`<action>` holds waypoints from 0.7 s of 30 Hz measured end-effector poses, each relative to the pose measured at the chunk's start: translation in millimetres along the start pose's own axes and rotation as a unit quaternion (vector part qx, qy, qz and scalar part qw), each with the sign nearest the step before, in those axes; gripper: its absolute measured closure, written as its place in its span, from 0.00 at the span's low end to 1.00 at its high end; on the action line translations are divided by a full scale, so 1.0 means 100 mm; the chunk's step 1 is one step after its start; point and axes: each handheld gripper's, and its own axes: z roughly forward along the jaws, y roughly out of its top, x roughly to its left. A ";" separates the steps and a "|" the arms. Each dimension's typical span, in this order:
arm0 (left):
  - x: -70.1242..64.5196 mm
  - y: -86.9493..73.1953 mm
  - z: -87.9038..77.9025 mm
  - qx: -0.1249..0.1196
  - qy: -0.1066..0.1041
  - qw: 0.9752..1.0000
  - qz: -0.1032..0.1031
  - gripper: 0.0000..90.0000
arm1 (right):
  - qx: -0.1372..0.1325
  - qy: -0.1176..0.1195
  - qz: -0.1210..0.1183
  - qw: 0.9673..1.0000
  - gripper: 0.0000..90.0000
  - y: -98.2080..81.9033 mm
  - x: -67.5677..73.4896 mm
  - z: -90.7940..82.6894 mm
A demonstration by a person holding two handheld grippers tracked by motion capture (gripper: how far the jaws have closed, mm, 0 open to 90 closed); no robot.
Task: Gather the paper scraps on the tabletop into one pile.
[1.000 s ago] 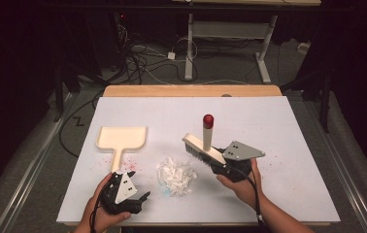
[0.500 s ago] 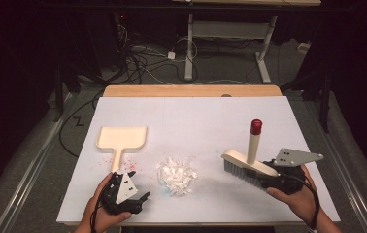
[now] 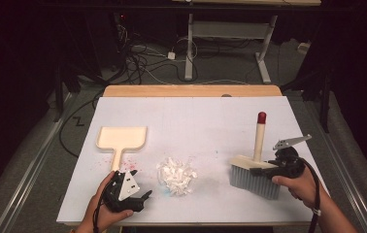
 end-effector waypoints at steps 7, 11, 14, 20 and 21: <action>-0.06 -0.01 0.00 0.006 -0.006 1.000 0.008 0.21 | 0.007 -0.080 -0.002 0.997 0.55 0.12 -0.30 0.04; -0.10 0.00 -0.01 0.009 -0.009 1.000 0.017 0.21 | 0.035 -0.068 -0.038 0.996 0.54 0.21 -0.25 0.19; -0.08 0.00 0.00 0.008 -0.008 1.000 0.016 0.21 | 0.031 -0.096 -0.052 0.993 0.54 0.27 -0.17 0.31; -0.06 -0.02 -0.03 -0.003 0.000 1.000 0.011 0.21 | -0.088 -0.166 -0.126 0.974 0.43 0.21 0.10 0.12; -0.06 -0.02 -0.05 -0.007 0.001 1.000 0.008 0.21 | -0.109 -0.178 -0.141 0.968 0.43 0.17 0.16 0.05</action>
